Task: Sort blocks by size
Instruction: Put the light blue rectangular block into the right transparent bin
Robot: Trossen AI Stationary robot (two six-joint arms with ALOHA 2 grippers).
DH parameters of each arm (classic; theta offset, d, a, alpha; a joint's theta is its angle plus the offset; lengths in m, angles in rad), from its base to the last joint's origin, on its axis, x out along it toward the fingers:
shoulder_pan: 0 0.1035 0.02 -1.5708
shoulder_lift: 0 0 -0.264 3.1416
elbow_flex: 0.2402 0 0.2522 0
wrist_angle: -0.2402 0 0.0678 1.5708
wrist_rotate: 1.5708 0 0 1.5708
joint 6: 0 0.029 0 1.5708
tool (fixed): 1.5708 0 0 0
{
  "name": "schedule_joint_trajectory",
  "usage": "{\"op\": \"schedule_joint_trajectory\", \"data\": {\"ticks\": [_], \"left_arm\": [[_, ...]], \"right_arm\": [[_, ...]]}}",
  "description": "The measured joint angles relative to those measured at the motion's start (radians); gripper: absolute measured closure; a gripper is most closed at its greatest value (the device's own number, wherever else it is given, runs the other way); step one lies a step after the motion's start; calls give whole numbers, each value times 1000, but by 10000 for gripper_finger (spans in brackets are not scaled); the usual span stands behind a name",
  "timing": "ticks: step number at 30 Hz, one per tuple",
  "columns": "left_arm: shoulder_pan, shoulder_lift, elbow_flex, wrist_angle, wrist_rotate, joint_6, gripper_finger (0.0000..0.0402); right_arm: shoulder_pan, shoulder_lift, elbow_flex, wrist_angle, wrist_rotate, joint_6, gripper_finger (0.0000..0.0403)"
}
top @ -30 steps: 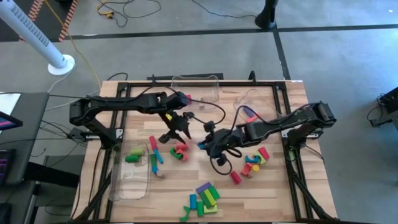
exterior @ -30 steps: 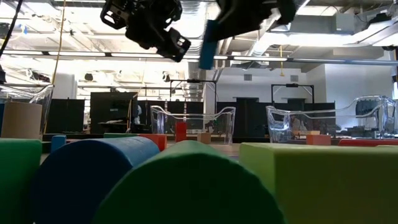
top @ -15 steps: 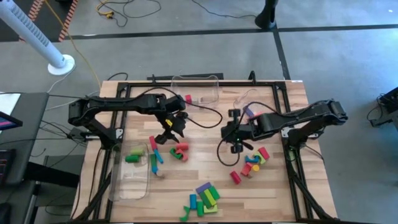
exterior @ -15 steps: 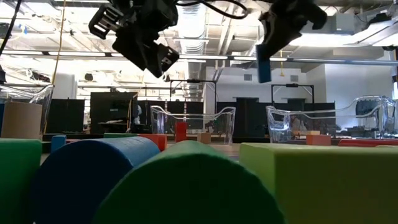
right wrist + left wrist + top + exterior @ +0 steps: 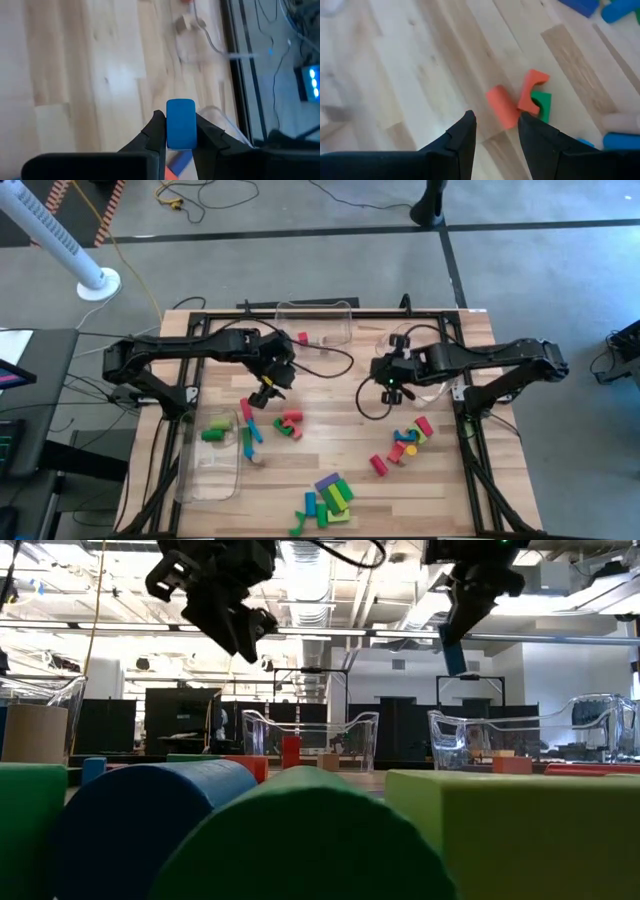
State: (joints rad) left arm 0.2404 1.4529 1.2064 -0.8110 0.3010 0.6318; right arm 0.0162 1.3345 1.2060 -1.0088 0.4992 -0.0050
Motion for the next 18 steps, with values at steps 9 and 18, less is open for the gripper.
{"op": "schedule_joint_trajectory", "data": {"ticks": [9,18], "left_arm": [[34,-199,-87,98,-30,-45,262],[51,-459,-375,402,8,-170,262]], "right_arm": [[-148,0,0,-44,-18,0,315],[-301,-84,-129,60,-202,-71,315]]}}
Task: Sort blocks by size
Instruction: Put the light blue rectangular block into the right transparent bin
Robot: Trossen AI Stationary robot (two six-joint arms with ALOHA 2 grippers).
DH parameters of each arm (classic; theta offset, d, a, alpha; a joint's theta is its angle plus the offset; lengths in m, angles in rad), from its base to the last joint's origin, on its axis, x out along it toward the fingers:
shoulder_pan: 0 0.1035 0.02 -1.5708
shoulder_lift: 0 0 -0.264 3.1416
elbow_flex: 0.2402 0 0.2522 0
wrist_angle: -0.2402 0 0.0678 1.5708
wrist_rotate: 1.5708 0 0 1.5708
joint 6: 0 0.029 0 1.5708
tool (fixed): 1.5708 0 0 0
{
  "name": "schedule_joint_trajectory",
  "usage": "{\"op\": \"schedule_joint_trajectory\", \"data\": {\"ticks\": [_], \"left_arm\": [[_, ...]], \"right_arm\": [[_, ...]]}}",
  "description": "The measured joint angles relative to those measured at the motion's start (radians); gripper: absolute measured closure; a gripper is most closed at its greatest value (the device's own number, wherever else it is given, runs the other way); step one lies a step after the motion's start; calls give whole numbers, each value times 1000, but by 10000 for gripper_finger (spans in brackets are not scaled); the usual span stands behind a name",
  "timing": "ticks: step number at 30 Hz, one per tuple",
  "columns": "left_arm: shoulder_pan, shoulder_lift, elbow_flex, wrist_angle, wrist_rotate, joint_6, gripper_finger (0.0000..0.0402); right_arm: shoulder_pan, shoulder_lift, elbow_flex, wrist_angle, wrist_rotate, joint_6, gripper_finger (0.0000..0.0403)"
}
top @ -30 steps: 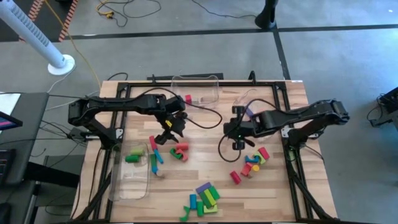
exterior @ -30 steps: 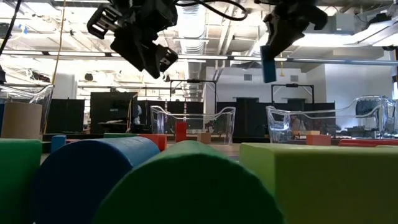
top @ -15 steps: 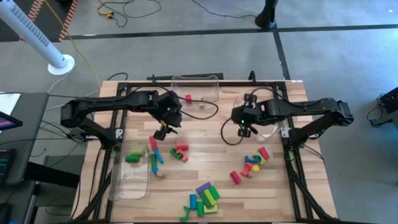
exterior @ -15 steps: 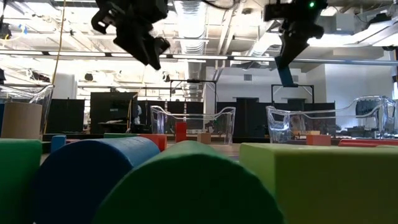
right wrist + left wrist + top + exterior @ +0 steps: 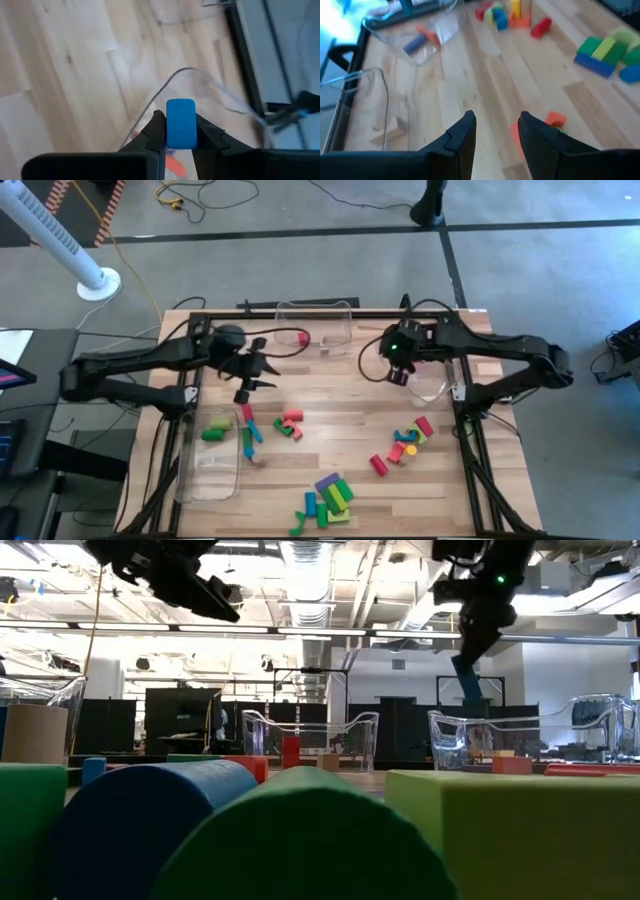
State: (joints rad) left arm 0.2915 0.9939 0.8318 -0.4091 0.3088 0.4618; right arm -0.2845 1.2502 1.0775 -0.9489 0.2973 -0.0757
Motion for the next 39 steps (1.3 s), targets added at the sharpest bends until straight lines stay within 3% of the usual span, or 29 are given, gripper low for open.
{"op": "schedule_joint_trajectory", "data": {"ticks": [7,15,24,33,39], "left_arm": [[-30,-96,-141,196,52,-75,262],[-105,-77,-262,457,128,-107,262],[-181,-24,-318,606,128,-134,262],[-243,38,-318,620,125,-149,262],[-278,100,-318,661,125,-150,262]], "right_arm": [[-124,-167,-175,70,-86,92,315],[-173,-251,-310,92,-145,231,315],[-171,-220,-373,147,-172,278,315],[-177,-111,-377,144,-171,308,314],[-176,-41,-377,151,-204,315,287]]}}
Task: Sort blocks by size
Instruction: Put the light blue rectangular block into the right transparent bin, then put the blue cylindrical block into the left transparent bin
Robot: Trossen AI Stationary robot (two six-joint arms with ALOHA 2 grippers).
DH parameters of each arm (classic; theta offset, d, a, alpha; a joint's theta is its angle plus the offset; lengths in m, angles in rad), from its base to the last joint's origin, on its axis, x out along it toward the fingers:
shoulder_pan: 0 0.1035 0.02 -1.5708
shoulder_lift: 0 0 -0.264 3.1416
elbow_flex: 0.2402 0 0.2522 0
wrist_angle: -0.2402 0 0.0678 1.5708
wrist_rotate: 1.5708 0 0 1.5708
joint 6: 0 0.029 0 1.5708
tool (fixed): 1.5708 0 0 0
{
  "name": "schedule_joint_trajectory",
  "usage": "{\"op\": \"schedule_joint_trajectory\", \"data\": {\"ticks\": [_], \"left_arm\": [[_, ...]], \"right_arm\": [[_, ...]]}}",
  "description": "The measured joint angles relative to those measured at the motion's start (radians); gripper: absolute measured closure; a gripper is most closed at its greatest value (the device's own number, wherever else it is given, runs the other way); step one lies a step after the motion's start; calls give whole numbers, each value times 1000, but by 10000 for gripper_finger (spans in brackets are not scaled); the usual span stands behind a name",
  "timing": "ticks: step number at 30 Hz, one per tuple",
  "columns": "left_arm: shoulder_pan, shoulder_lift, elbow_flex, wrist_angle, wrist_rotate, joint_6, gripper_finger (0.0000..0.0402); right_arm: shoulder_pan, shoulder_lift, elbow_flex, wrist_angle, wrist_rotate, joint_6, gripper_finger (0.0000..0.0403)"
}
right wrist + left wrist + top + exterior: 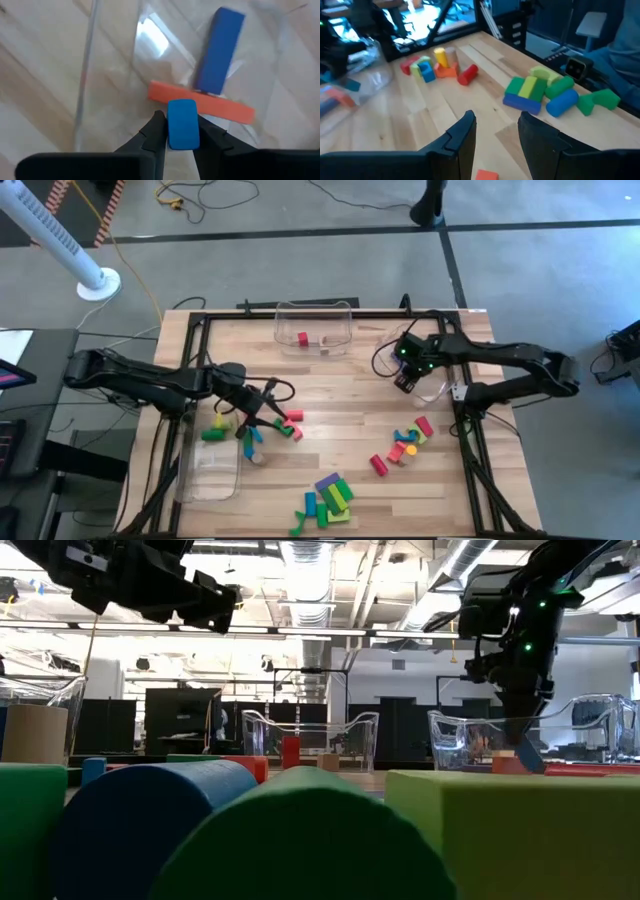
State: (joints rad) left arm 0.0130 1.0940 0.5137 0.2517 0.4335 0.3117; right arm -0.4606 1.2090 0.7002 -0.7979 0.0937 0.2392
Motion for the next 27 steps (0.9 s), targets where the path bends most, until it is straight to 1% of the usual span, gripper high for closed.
{"op": "schedule_joint_trajectory", "data": {"ticks": [5,14,19,27], "left_arm": [[-13,39,0,6,0,0,262],[-20,53,0,19,0,-1,262],[-20,53,0,30,0,-3,262],[-30,53,0,52,0,-45,262]], "right_arm": [[0,24,0,5,-13,0,250],[-1,-18,0,22,-13,20,198],[-1,-41,1,28,-13,26,187],[-1,-99,1,63,-13,34,186]]}}
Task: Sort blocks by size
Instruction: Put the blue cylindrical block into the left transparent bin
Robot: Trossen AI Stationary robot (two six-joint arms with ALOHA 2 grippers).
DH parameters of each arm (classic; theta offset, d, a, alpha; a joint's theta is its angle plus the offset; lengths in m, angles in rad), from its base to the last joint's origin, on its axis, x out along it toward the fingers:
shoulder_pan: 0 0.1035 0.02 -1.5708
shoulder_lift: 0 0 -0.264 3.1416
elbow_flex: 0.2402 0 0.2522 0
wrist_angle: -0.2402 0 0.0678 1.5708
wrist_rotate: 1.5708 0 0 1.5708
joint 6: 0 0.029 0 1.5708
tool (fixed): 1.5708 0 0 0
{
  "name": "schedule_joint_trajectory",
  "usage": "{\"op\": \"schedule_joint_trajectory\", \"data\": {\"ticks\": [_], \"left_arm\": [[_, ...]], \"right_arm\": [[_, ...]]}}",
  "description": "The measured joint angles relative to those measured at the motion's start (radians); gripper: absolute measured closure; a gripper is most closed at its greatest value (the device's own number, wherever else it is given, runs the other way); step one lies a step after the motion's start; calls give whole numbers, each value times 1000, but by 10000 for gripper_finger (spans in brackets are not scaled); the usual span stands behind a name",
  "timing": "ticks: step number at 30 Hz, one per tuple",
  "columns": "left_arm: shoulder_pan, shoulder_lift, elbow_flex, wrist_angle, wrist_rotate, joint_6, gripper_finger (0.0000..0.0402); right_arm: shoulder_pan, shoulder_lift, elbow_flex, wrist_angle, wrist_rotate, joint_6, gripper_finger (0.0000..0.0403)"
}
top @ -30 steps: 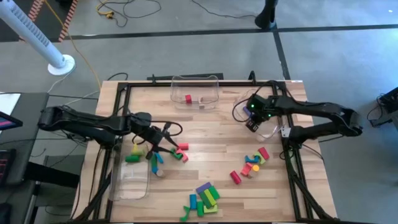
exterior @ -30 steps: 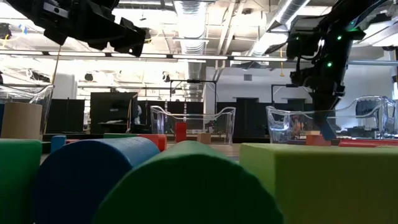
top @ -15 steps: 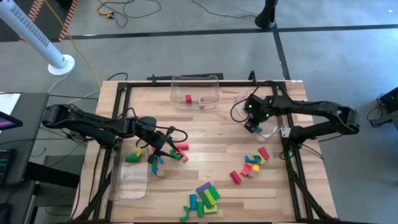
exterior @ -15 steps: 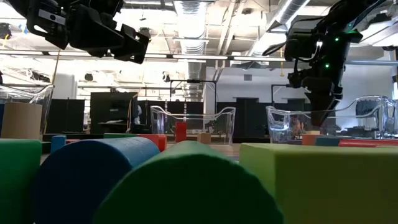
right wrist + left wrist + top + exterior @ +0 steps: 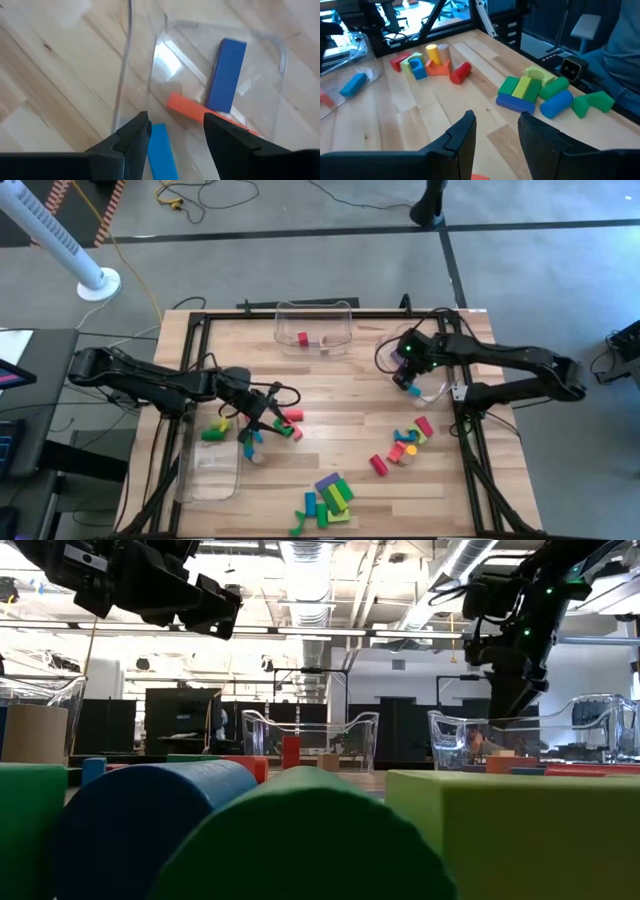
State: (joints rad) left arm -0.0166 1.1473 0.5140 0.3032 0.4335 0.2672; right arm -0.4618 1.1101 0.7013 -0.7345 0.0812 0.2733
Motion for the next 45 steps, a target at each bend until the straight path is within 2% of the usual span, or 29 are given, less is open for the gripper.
{"op": "schedule_joint_trajectory", "data": {"ticks": [10,19,28,32,39,45], "left_arm": [[-73,0,0,73,-29,-16,262],[-129,0,0,171,-99,-37,262],[-195,0,1,236,-125,-55,262],[-223,0,1,239,-147,17,262],[-256,0,1,239,-147,99,262],[-259,0,1,238,-146,24,262]], "right_arm": [[68,-84,0,91,0,-3,186],[231,-131,0,176,0,-33,186],[454,-129,0,238,0,-46,186],[536,-129,0,285,-1,-46,186],[634,-97,0,366,-1,-46,186],[684,-13,0,438,-1,-72,186]]}}
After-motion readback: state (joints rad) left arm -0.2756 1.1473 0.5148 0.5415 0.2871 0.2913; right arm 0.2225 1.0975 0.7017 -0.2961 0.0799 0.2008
